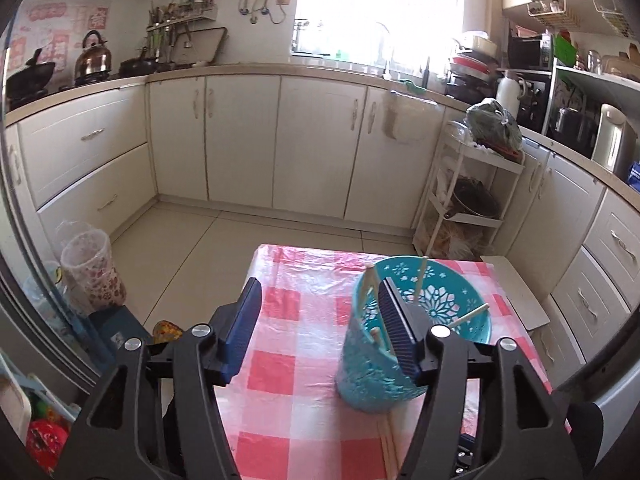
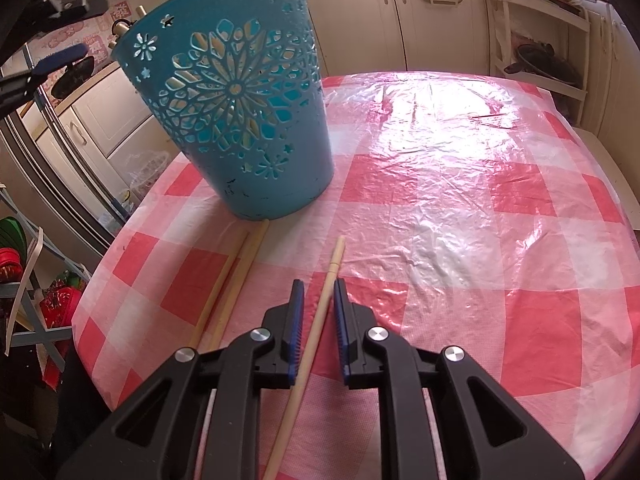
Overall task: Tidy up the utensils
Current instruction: 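Lift the chopstick into the teal basket and open the left gripper, then close the right gripper on a loose chopstick and lift it, then drop the chopstick into the teal basket and open the right gripper, then close the left gripper on a loose chopstick beside the basket, then lift the chopstick over the teal basket and open the left gripper, then close the right gripper on the last loose chopstick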
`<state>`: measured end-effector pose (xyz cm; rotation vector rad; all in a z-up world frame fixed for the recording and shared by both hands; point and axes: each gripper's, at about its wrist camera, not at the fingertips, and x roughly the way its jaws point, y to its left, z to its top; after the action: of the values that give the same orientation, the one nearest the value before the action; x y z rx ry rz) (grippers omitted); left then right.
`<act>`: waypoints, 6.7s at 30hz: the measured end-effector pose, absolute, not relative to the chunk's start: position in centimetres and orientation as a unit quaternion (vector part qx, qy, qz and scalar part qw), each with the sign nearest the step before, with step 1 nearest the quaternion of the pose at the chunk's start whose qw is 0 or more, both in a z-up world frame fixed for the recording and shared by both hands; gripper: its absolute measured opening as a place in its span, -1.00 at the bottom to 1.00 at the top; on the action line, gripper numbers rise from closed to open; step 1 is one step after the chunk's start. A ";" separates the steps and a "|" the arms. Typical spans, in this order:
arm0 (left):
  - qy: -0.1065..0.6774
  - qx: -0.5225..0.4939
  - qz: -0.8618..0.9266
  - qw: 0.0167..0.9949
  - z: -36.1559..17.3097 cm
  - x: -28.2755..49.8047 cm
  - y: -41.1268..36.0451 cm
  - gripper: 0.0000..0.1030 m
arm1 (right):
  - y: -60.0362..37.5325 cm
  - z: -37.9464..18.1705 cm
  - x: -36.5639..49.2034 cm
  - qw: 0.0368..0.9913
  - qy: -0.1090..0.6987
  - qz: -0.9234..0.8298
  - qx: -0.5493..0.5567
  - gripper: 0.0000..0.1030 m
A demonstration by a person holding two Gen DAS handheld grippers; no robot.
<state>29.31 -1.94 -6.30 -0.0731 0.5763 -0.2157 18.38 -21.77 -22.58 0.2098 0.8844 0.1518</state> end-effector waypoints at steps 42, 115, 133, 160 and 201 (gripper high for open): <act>0.439 -0.053 -0.046 0.896 -23.0 29.3 0.4 0.58 | -26.4 -7.1 15.4 0.896 0.243 0.235 0.290 -0.88; 0.460 0.013 -0.122 0.879 -22.1 26.1 -7.5 0.62 | -19.9 -22.8 18.9 0.892 0.446 0.039 0.065 -0.83; 0.470 0.030 -0.169 0.866 -22.5 27.0 -9.7 -0.91 | -20.5 -22.6 17.9 0.904 0.421 0.044 0.060 -0.71; 0.222 -0.093 -0.237 0.941 0.7 27.3 -5.6 -0.91 | -19.2 -22.5 17.2 0.909 0.406 0.069 0.057 -0.14; 0.204 -0.088 -0.075 0.972 -4.4 27.4 -0.6 0.29 | -21.1 -22.2 17.7 0.898 0.419 0.080 0.106 -0.23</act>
<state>27.40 -0.62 -4.45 -0.1780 0.4124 -0.1514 17.74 -21.08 -22.23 0.2191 0.8666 0.1662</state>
